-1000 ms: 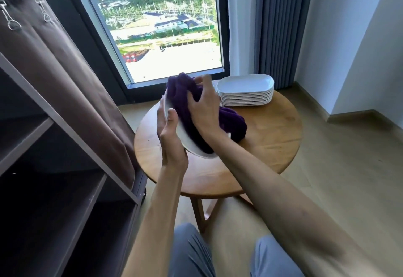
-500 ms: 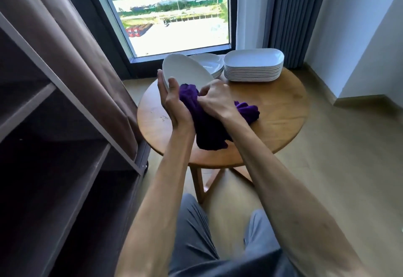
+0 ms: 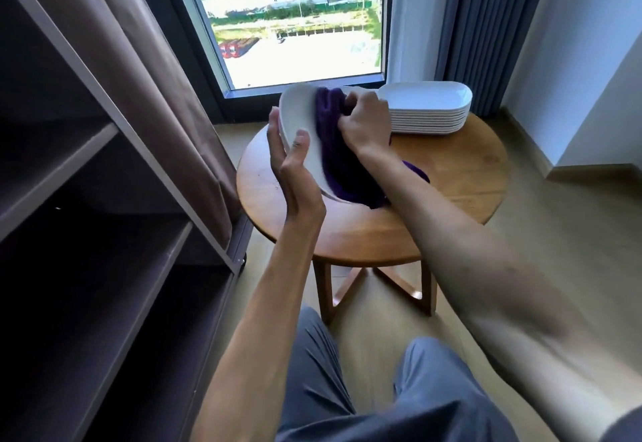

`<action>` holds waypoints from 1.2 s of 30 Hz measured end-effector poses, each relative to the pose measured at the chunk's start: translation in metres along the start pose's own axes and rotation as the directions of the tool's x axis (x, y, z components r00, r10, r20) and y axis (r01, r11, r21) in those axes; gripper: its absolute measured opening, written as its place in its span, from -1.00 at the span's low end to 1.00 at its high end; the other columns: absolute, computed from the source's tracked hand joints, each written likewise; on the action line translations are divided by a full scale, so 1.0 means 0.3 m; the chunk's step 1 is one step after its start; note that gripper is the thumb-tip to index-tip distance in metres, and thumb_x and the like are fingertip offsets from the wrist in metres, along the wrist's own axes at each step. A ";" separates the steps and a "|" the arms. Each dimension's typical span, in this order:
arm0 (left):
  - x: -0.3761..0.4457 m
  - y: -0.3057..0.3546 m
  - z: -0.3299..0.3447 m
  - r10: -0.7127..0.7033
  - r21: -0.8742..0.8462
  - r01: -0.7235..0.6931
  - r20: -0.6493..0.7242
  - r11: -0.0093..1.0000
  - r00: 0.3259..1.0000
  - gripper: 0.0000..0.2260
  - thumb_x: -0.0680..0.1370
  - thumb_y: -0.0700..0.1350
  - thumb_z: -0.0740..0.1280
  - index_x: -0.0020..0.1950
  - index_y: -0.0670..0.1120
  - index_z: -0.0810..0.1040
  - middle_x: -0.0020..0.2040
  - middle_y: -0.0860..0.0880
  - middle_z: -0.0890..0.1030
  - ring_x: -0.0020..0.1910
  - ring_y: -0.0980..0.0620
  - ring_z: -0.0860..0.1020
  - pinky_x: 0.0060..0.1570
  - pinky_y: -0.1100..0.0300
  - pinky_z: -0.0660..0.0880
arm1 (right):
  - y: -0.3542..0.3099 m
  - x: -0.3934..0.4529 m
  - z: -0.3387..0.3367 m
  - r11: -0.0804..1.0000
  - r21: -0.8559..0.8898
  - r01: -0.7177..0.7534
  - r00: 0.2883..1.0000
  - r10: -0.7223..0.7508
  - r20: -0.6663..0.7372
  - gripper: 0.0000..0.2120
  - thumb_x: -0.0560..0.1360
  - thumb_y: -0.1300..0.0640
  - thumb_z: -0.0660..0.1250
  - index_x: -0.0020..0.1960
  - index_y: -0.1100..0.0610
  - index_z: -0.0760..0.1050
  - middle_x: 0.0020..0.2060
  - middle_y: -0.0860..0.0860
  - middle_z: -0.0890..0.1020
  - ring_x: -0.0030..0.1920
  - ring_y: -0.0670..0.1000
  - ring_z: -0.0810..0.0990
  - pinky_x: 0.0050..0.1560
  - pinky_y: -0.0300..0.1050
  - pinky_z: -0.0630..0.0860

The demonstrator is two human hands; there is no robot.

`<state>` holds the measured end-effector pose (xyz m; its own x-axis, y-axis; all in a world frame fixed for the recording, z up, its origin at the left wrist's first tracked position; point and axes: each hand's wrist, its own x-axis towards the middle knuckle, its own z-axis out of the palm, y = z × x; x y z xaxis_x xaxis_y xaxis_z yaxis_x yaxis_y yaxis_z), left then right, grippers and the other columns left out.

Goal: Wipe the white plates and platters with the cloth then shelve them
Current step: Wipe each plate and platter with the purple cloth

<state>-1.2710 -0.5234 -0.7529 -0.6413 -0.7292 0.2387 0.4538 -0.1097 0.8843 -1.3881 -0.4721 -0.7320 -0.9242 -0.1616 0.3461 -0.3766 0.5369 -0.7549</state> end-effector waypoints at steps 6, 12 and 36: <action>0.056 0.000 -0.038 -0.001 -0.088 -0.013 -0.168 0.996 0.986 -0.47 0.52 0.03 0.33 0.50 0.06 0.39 0.53 -0.04 0.42 0.48 -0.10 0.41 0.47 -0.20 0.37 | 0.019 -0.072 -0.012 0.949 -0.316 0.022 0.971 0.055 0.233 -0.81 0.39 0.20 0.33 -0.04 0.18 0.65 -0.08 0.18 0.68 0.03 0.22 0.64 0.07 -0.02 0.61; 0.104 -0.052 -0.066 -0.166 -0.236 0.136 -0.110 0.962 0.980 -0.52 0.64 0.00 0.29 0.53 -0.11 0.39 0.53 -0.21 0.40 0.50 -0.24 0.39 0.51 -0.24 0.29 | -0.031 -0.147 -0.091 0.961 0.230 0.153 0.715 -0.269 0.645 -0.80 0.46 0.35 0.31 -0.24 0.16 0.65 -0.40 -0.09 0.58 -0.32 -0.15 0.50 -0.26 -0.24 0.43; 0.055 0.052 0.019 0.000 -0.053 -0.006 -0.119 0.999 0.993 -0.57 0.62 -0.04 0.31 0.51 0.04 0.39 0.37 0.05 0.51 0.32 0.07 0.53 0.35 0.10 0.50 | -0.026 -0.169 -0.012 0.891 0.348 0.293 0.927 -0.354 0.126 -0.79 0.51 0.21 0.41 0.12 0.19 0.71 -0.03 0.11 0.68 -0.02 0.06 0.64 0.09 -0.08 0.54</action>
<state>-1.2781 -0.5332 -0.7328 -0.5634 -0.8042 0.1893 0.4900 -0.1408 0.8603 -1.3380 -0.4652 -0.7418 -0.7313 -0.4444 0.5173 -0.6280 0.1429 -0.7650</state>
